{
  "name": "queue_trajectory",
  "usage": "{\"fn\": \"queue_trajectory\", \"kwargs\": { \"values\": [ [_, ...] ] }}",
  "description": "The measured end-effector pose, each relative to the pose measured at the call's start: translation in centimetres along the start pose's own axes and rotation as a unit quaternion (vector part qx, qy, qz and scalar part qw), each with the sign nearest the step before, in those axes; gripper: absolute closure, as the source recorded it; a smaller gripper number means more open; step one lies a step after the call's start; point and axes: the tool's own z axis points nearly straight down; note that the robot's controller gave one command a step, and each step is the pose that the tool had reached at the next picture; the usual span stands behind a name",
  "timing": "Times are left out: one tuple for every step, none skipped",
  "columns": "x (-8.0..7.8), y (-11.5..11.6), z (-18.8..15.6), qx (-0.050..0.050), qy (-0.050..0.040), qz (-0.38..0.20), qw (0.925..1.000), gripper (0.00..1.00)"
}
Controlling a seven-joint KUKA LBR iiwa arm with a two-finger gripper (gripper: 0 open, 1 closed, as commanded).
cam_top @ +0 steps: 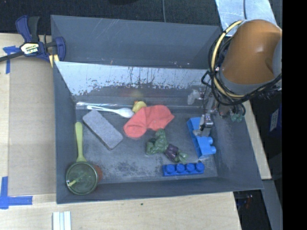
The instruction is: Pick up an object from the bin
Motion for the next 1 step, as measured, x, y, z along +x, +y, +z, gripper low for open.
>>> {"fn": "queue_trajectory", "kwargs": {
  "values": [
    [-0.18, 0.03, -0.46, 0.0, -0.0044, -0.001, 1.0, 0.0]
  ]
}}
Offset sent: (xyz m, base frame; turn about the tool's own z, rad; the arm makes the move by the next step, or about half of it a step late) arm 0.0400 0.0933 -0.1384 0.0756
